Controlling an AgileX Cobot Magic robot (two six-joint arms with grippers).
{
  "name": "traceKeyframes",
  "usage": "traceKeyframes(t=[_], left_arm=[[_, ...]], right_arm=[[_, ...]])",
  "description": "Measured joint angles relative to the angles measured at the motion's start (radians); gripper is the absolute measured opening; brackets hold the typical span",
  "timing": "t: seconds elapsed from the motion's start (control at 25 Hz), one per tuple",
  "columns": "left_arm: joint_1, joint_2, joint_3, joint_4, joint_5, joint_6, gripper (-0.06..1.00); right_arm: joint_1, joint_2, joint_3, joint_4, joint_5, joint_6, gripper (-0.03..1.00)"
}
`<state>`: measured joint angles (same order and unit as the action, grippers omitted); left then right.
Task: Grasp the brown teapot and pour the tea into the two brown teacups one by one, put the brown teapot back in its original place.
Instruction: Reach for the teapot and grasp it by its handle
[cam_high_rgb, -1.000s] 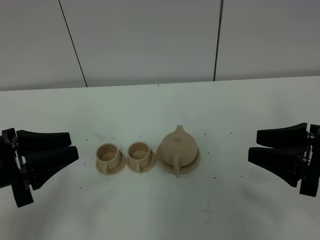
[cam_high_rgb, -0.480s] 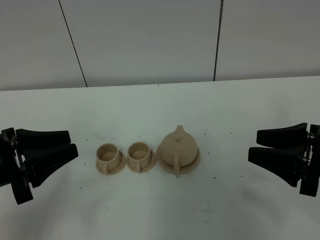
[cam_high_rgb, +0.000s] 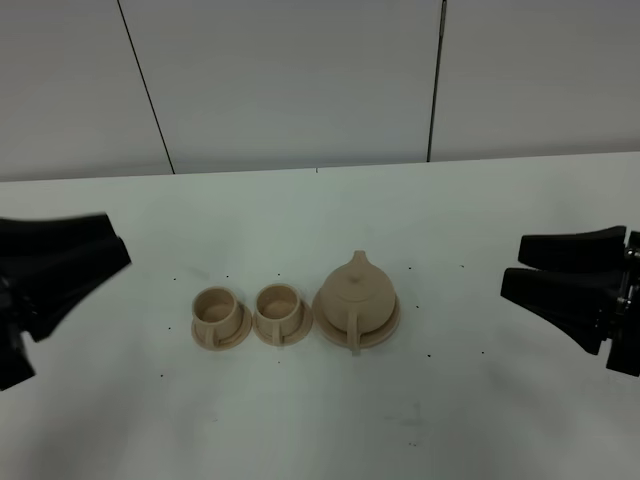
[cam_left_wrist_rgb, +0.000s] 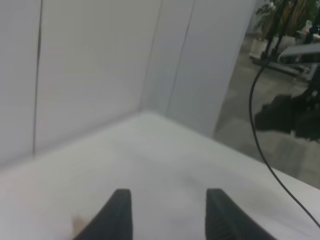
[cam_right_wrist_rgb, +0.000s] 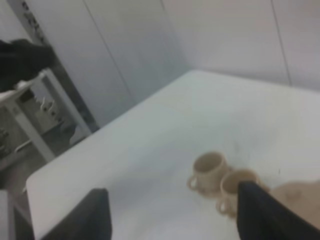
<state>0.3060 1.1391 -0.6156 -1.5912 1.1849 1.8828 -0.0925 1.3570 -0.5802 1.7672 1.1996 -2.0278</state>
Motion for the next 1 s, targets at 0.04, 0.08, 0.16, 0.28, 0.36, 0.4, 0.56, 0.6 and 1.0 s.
traceKeyframes(t=[0.04, 0.08, 0.16, 0.28, 0.36, 0.4, 0.56, 0.6, 1.0], left_arm=[[0.0, -0.052, -0.016, -0.003, -0.006, -0.022, 0.38], [0.0, -0.107, -0.029, -0.004, -0.039, -0.047, 0.38], [0.0, -0.21, -0.041, 0.009, -0.169, -0.117, 0.37], [0.0, -0.351, -0.042, 0.101, -0.361, -0.214, 0.37], [0.0, -0.434, -0.042, 0.186, -0.441, -0.286, 0.37], [0.0, -0.465, -0.042, 0.227, -0.467, -0.336, 0.37], [0.0, -0.593, -0.042, 0.376, -0.508, -0.54, 0.37], [0.0, -0.624, -0.042, 0.422, -0.513, -0.593, 0.37], [0.0, -0.84, -0.043, 0.889, -0.512, -1.137, 0.36]], right_arm=[[0.0, -0.021, 0.0, 0.003, 0.0, 0.004, 0.52], [0.0, -0.044, 0.0, 0.003, -0.005, 0.009, 0.52], [0.0, -0.082, 0.0, 0.003, -0.031, 0.018, 0.52], [0.0, -0.125, 0.0, 0.004, -0.072, 0.047, 0.52], [0.0, -0.141, 0.0, 0.004, -0.093, 0.068, 0.52], [0.0, -0.147, 0.0, 0.004, -0.1, 0.079, 0.52], [0.0, -0.154, 0.0, 0.003, -0.113, 0.103, 0.52], [0.0, -0.154, 0.0, 0.003, -0.116, 0.104, 0.52], [0.0, -0.154, 0.0, 0.003, -0.153, 0.113, 0.52]])
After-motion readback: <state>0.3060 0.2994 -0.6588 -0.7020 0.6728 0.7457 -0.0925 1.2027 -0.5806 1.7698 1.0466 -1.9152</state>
